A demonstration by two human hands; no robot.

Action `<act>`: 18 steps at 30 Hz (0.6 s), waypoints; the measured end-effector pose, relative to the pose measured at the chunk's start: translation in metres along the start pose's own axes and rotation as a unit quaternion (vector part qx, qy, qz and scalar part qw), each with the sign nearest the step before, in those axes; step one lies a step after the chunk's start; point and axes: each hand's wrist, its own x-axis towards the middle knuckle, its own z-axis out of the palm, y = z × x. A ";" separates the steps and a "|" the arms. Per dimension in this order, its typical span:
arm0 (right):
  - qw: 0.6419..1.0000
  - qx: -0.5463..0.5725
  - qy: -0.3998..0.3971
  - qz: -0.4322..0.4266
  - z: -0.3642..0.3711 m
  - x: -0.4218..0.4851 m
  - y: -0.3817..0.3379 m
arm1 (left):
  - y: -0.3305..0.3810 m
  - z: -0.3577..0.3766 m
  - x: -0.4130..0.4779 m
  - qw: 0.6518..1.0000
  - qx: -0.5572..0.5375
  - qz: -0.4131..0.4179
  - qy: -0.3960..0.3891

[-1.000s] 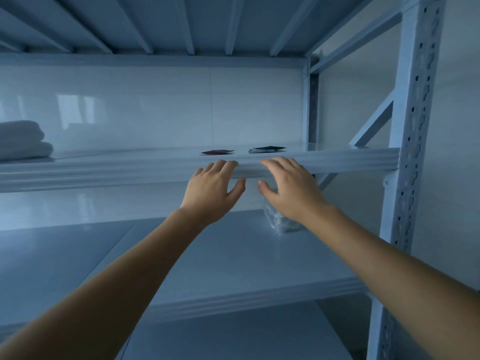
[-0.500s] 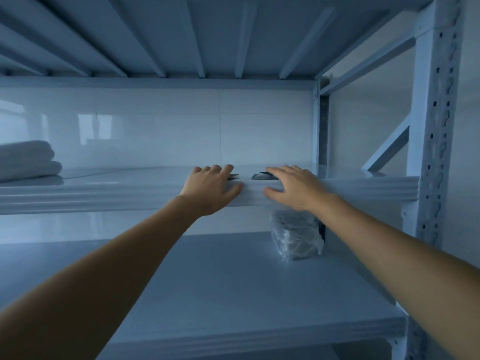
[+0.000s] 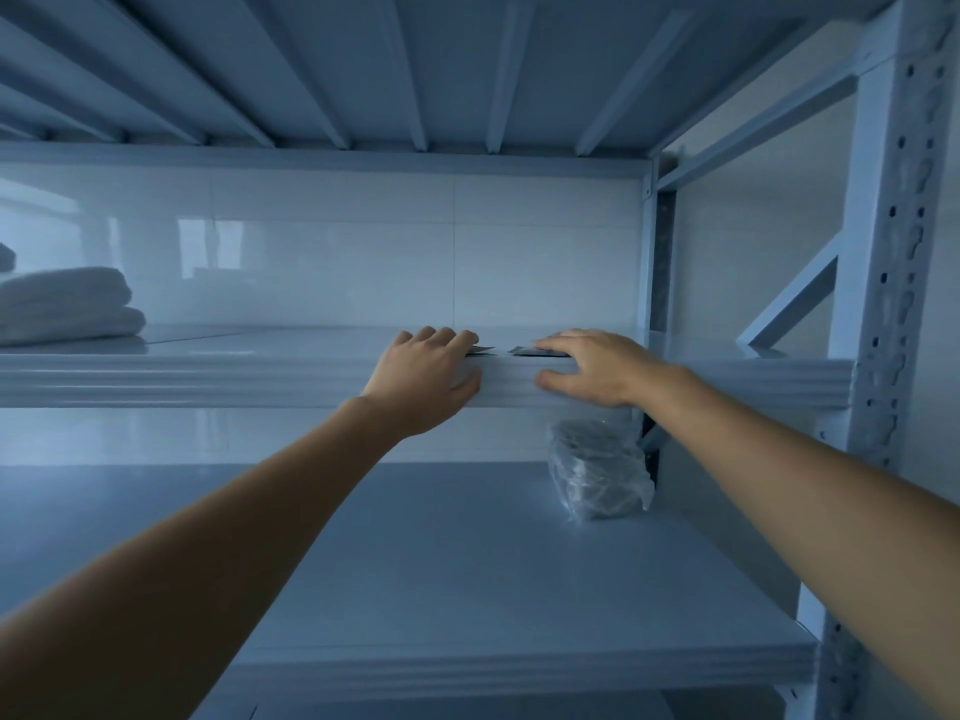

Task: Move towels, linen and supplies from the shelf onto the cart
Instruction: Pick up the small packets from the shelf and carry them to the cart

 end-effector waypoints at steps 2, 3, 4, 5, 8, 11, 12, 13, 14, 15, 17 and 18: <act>0.999 -0.017 0.026 -0.010 0.004 -0.003 -0.002 | 0.003 -0.001 -0.002 1.000 -0.002 0.001 0.000; 0.998 -0.028 0.044 -0.018 0.006 -0.006 -0.003 | 0.005 -0.001 -0.002 1.000 -0.004 0.002 0.000; 0.997 -0.040 0.058 -0.027 0.008 -0.009 -0.004 | 0.009 -0.003 -0.002 1.000 -0.004 0.004 -0.003; 0.995 -0.052 0.072 -0.035 0.010 -0.011 -0.005 | 0.012 -0.005 -0.001 1.000 -0.002 0.010 -0.005; 0.990 -0.063 0.112 -0.050 0.008 -0.016 -0.005 | 0.020 -0.011 0.004 1.000 0.000 0.029 -0.004; 0.988 -0.031 0.140 -0.064 0.007 -0.019 -0.001 | 0.021 -0.016 0.004 0.999 -0.021 0.029 -0.001; 0.987 -0.023 0.144 -0.065 0.007 -0.020 0.000 | 0.021 -0.017 0.004 0.999 -0.030 0.026 0.004; 0.987 -0.018 0.145 -0.064 0.006 -0.020 0.002 | 0.021 -0.018 0.003 0.999 -0.038 0.022 0.010; 0.988 -0.018 0.141 -0.061 0.006 -0.021 0.003 | 0.021 -0.019 0.002 0.999 -0.047 0.017 0.014; 0.989 -0.022 0.135 -0.056 0.005 -0.021 0.004 | 0.022 -0.020 0.002 0.998 -0.054 0.013 0.017; 0.992 -0.041 0.115 -0.041 0.004 -0.022 0.005 | 0.024 -0.023 0.002 0.998 -0.056 0.012 0.018; 0.993 -0.048 0.106 -0.029 0.003 -0.023 0.006 | 0.024 -0.023 0.002 0.998 -0.052 0.015 0.017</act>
